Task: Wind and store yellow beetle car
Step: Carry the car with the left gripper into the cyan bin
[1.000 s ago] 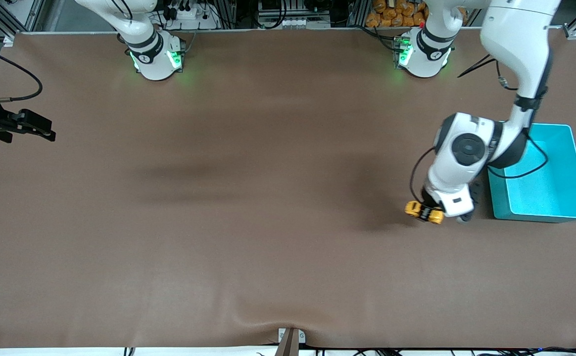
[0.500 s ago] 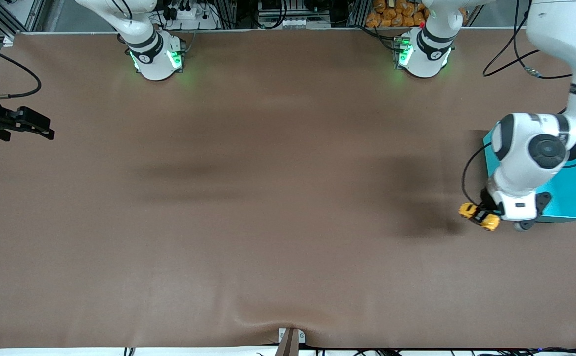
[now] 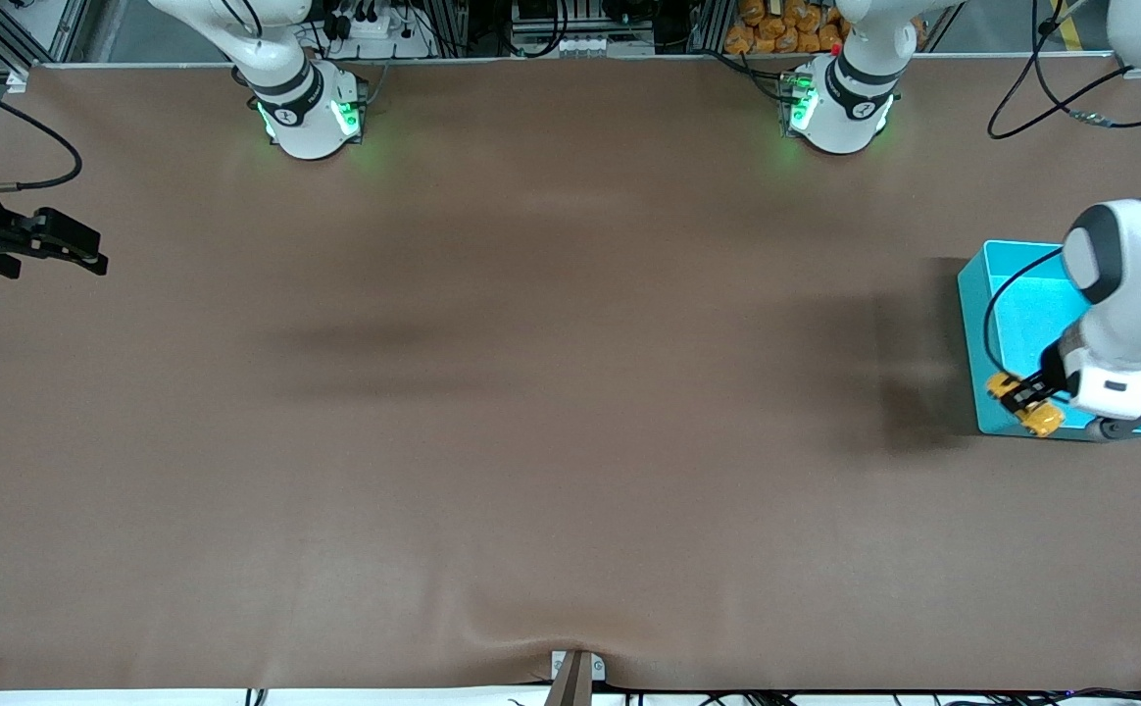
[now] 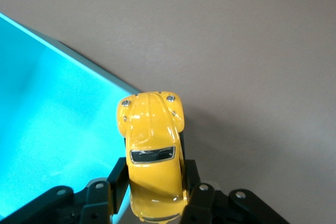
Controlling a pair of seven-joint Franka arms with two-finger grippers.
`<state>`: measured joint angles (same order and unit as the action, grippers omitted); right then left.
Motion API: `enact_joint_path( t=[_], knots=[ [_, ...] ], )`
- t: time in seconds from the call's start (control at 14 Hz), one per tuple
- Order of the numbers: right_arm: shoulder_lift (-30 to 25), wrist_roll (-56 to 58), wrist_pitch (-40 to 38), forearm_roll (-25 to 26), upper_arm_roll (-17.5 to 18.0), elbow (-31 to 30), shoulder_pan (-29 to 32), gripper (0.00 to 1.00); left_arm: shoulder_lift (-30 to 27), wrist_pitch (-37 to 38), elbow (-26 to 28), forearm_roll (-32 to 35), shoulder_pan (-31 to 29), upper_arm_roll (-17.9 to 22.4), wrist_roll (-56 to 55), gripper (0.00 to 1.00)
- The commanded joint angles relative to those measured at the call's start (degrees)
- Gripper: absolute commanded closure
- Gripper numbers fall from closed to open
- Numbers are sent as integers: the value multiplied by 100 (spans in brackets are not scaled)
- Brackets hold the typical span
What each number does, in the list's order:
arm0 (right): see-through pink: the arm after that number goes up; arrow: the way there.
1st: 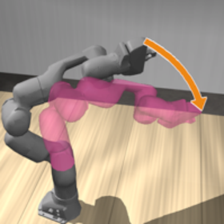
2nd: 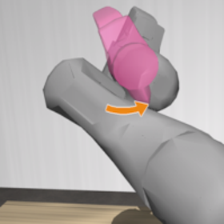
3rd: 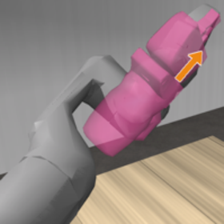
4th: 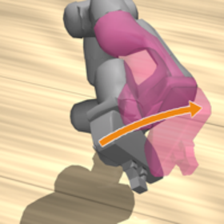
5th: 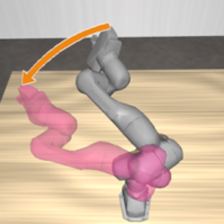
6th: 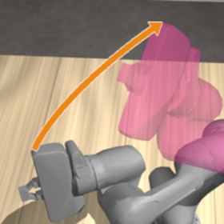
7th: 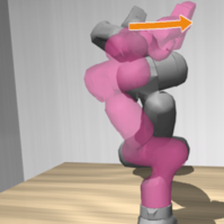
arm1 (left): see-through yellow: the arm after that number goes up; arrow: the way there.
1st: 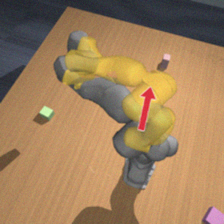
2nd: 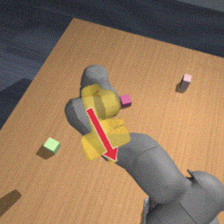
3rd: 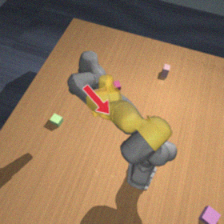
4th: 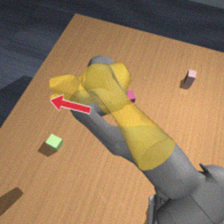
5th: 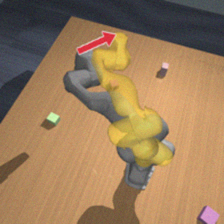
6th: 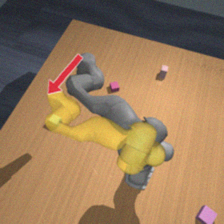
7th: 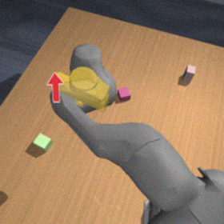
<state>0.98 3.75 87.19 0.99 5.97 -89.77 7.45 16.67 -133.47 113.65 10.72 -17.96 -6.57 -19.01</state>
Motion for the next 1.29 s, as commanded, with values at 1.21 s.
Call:
enact_joint_path(
  t=[1.21],
  knots=[
    [-204, -401, 35, 6, 54, -102, -306, 0, 873, -205, 184, -861, -1562, -37, 5065, 100]
  ],
)
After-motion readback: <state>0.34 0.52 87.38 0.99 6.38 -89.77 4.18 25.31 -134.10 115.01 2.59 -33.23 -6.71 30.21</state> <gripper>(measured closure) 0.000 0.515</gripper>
